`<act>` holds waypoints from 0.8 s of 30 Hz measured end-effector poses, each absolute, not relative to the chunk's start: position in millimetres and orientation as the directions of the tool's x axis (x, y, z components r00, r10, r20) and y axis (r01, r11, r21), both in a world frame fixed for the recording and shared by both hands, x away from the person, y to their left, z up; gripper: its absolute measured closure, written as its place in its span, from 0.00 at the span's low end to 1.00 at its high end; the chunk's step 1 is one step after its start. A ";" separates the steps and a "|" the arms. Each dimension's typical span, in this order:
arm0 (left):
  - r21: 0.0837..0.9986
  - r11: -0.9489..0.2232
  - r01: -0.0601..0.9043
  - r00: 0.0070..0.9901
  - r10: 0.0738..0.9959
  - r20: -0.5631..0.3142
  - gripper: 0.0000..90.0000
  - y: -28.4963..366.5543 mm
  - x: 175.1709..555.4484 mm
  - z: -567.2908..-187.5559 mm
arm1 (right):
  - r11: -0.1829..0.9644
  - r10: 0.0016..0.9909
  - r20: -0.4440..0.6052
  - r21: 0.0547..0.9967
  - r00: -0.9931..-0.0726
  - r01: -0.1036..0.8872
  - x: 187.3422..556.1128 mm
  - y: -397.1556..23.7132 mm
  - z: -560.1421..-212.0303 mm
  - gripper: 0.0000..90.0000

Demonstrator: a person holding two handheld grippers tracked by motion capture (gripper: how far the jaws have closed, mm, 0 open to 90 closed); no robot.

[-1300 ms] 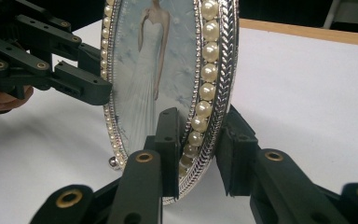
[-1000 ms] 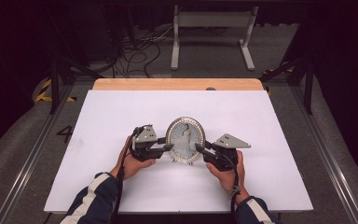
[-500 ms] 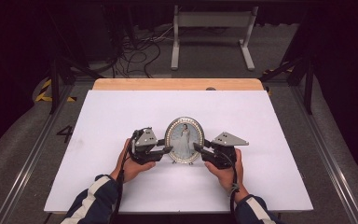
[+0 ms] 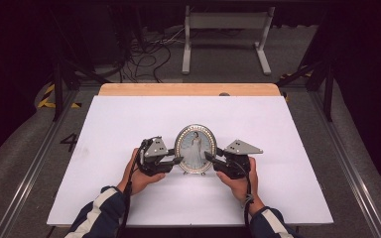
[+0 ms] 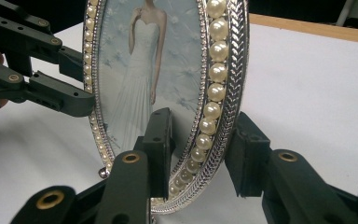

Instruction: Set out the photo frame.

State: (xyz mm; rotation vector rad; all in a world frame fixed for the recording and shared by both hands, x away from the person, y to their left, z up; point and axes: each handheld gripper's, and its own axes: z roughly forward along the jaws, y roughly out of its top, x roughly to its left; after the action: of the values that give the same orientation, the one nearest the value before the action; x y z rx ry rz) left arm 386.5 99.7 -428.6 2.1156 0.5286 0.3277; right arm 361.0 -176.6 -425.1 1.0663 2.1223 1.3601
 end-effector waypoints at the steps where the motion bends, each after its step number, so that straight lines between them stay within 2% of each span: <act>1: 0.826 -0.506 0.246 0.875 0.484 0.036 0.72 99.4 386.8 -429.1 | 0.237 0.775 0.064 0.892 -0.629 0.384 361.0 -176.7 -425.0 0.71; 6: 0.827 -0.509 0.239 0.877 0.479 0.041 0.72 99.1 387.6 -430.1 | 0.300 0.767 0.005 0.882 -0.642 0.365 360.2 -174.8 -422.3 0.70; 24: 0.831 -0.519 0.200 0.875 0.477 0.087 0.67 99.1 385.4 -426.1 | 0.388 0.740 -0.086 0.864 -0.667 0.320 359.5 -174.4 -418.7 0.70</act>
State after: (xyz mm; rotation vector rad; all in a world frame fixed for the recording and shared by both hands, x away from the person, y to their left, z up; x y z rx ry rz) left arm 385.4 99.1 -426.1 2.1219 0.4878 0.3807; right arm 359.5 -174.4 -418.7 0.9091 2.1885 1.2128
